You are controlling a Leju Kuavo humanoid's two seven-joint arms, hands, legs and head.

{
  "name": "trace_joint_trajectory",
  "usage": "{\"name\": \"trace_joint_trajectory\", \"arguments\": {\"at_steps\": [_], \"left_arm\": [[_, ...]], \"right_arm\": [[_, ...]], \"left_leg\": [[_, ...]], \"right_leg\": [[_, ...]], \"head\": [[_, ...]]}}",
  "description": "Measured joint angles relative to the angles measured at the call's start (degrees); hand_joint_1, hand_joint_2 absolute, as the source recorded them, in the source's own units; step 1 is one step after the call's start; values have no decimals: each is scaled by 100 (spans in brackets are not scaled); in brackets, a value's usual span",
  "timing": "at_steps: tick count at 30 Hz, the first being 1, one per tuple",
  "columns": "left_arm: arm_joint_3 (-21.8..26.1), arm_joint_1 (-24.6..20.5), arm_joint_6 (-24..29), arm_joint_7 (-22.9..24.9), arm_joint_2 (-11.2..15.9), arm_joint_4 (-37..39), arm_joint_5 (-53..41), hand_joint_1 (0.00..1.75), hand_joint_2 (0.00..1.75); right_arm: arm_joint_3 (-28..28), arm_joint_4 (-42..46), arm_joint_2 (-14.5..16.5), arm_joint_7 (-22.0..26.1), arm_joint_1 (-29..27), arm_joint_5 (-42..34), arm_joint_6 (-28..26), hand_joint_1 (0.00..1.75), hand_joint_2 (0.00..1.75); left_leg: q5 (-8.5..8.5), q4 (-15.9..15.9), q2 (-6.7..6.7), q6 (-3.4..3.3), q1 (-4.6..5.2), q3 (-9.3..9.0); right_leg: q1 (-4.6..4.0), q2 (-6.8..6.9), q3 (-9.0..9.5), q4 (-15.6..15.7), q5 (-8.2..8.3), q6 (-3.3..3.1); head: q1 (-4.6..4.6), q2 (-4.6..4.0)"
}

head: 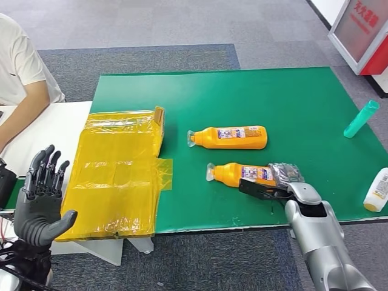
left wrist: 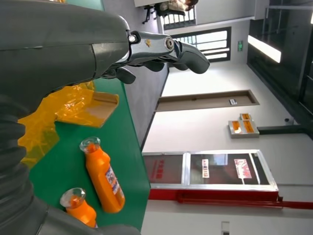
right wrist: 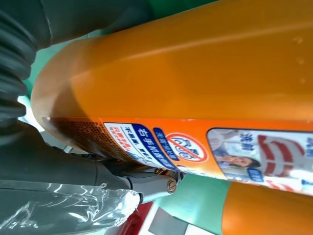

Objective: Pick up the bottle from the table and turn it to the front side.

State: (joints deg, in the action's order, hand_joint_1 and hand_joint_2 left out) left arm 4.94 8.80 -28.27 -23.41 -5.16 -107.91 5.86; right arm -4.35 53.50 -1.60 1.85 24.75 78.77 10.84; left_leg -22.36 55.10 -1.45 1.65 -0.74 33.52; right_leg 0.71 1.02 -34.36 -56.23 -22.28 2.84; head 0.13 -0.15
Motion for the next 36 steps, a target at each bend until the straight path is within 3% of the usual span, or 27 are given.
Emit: {"name": "trace_joint_trajectory", "arguments": {"at_steps": [7, 11, 14, 16, 24, 36], "left_arm": [[-2, 57, 58, 70, -3, -5, 30, 0, 175], [-1, 58, 233, 366, -110, -80, -59, 0, 175], [-50, -297, 445, 679, -250, -51, -158, 0, 175], [-143, -564, 508, 761, -312, -38, -152, 0, 175], [-563, -1191, 569, 1110, -491, -157, 264, 0, 175], [-1583, -1671, 863, 1847, -752, 68, 1166, 0, 175]], "right_arm": [[156, 735, 102, 565, -566, -1636, -204, 175, 175], [232, 1914, 648, 967, -1145, -2951, -187, 175, 175], [-45, 2848, 1087, 1072, -1437, -4146, -136, 175, 175], [-323, 3300, 1220, 980, -1477, -4567, -257, 175, 175], [-746, 4391, 1326, 1084, -1353, -5484, -384, 175, 175], [-1318, 4176, 1405, 1387, -1380, -5661, -731, 175, 175]], "left_leg": [[-1, 0, 1, 2, 0, 18], [7, 0, 3, 7, -3, 54], [12, 0, 7, 9, -6, 72], [14, 0, 8, 6, -6, 77], [16, 2, 10, -2, 8, 83], [15, 2, 10, -1, 7, 85]], "right_leg": [[-1, 1, -12, -3, -3, 0], [-4, 4, -50, -7, -4, -1], [-8, 9, -69, -9, -3, -5], [-7, 11, -71, -9, -1, -5], [6, 13, -74, -6, 9, 8], [4, 13, -78, -6, 7, 6]], "head": [[0, 0], [-1, 0], [-2, 0], [-2, 0], [0, 0], [-1, 0]]}}
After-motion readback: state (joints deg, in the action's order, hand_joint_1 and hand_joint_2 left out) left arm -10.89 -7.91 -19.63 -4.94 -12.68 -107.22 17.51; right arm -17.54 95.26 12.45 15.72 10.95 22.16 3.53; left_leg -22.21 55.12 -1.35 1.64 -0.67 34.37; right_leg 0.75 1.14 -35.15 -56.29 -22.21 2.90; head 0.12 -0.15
